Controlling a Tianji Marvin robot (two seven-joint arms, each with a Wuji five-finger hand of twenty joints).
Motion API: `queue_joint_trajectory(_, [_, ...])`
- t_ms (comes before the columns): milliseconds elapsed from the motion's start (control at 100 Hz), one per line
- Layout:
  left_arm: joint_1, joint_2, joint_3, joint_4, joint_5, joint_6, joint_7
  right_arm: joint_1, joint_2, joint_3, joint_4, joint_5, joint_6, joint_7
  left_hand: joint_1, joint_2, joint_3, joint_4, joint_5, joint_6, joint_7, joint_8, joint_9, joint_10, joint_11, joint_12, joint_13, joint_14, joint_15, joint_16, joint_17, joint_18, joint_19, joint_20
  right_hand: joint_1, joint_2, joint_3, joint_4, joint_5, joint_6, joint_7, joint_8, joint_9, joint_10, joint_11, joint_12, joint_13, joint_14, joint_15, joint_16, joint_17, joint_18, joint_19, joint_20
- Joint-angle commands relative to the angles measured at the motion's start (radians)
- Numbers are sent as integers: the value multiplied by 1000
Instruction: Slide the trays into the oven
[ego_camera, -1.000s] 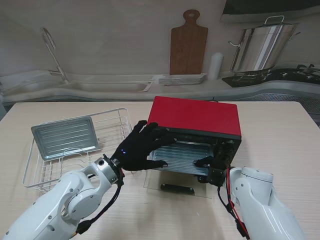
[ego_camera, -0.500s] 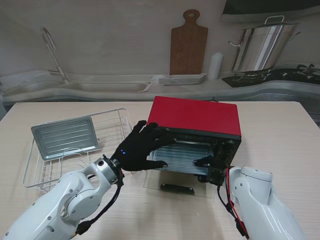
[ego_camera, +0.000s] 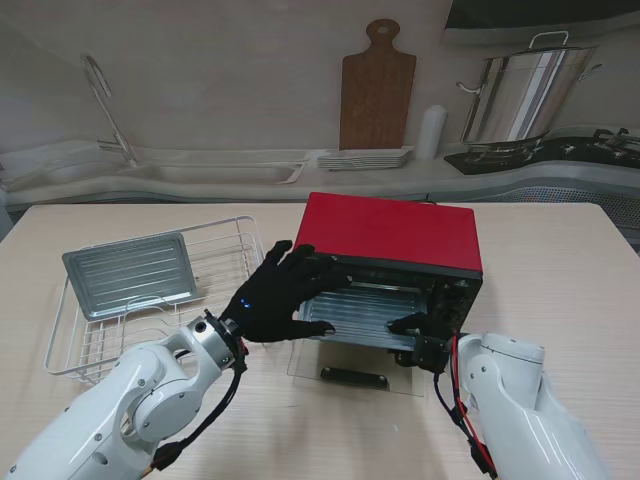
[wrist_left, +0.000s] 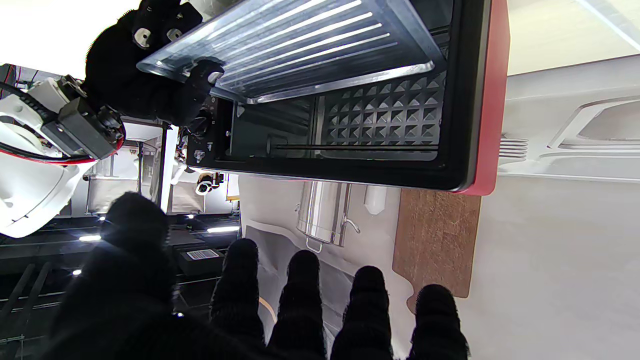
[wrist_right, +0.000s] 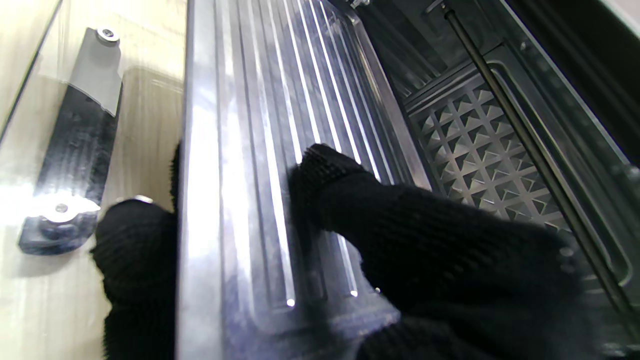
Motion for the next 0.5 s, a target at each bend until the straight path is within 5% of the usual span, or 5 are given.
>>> queue_joint_trajectory(0, [9,-5,-2,-13,0,-2,-15,-7,-12,-4,-11,-3,-10,15,-9,45,-24,8,-13,-14,-5,12,-22,-25,0,-14,0,-23,9,-5,-16,-20,-43,-17,99,52,84,33,43,-113,92,12,-23,35,24,5,71,77,63,18,48,-87,59,10])
queue_joint_trajectory(490, [11,-5,-4,-17,3,-1,-12,1,-21,-12,-7,23,-20,-31,-10,46,-26,8,-14,-14,-6,12,-21,-26,0,-15,0,-24,9,-5,-15,-20,-43,-17,99,59,80,29,34,-113,89,12,-31,33,22,-3,61,76,49,14,44,-90,52,7])
